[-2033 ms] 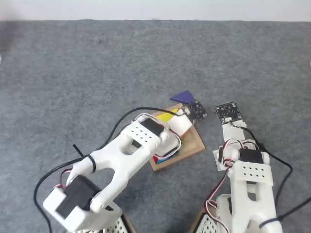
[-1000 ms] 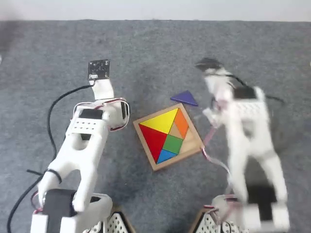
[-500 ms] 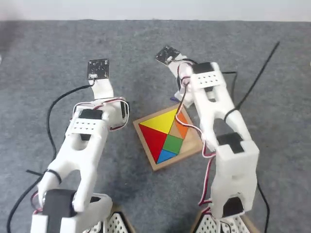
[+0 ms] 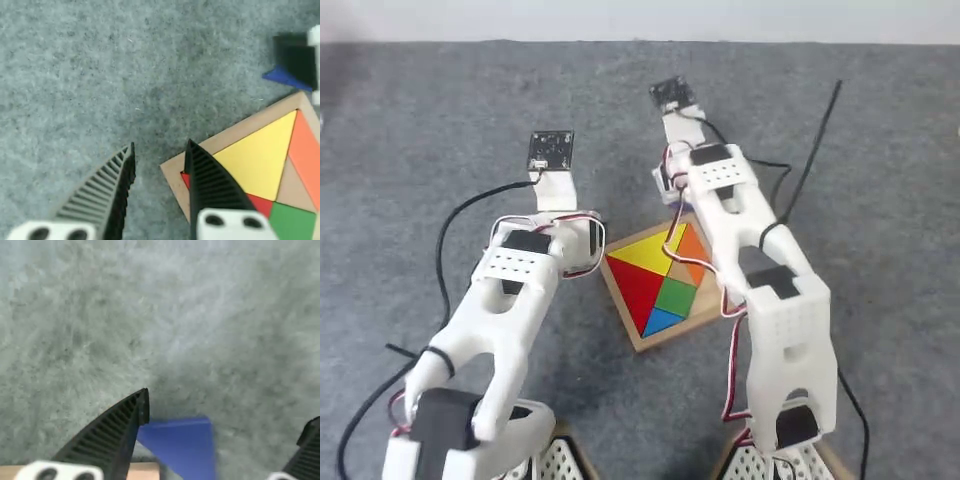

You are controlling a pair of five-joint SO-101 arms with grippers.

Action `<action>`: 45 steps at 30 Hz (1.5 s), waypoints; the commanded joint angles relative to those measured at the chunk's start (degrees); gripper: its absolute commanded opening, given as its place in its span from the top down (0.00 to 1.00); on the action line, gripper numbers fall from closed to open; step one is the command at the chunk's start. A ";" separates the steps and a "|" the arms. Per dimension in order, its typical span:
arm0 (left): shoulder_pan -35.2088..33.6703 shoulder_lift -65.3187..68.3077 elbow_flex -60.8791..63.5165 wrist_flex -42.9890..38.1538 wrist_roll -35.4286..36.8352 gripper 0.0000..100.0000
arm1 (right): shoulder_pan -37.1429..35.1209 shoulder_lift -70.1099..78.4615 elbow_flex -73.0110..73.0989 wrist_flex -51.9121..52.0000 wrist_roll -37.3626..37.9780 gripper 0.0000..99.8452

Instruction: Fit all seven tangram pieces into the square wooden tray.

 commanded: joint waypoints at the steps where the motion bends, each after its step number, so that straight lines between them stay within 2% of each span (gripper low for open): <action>1: 0.18 -2.37 -0.40 -1.05 -0.97 0.84 | -0.13 0.92 -2.81 -0.92 -0.26 0.54; 3: 0.18 -2.37 -0.40 -1.05 -0.97 0.84 | -0.13 1.45 -2.81 -0.22 2.29 0.54; 6: 0.09 -2.46 -0.40 -1.05 -0.97 0.84 | 0.13 -0.22 -3.34 6.29 4.40 0.54; 14: 0.18 -2.46 -0.66 -1.14 -0.97 0.84 | 9.71 -3.30 -3.43 17.71 4.84 0.54; 29: 0.53 -2.37 -0.57 -1.14 -0.97 0.84 | 23.87 -3.74 -3.43 23.96 6.24 0.54; 32: 0.62 -2.37 -0.66 -1.14 -0.97 0.84 | 23.34 -3.74 -3.43 21.05 4.66 0.54; 37: 0.62 -2.37 -0.48 -1.23 -0.97 0.84 | 18.59 -3.74 -5.89 19.12 1.32 0.54; 45: 1.14 -2.37 -0.75 -1.23 -0.88 0.84 | 12.70 -3.74 -18.55 34.15 3.52 0.54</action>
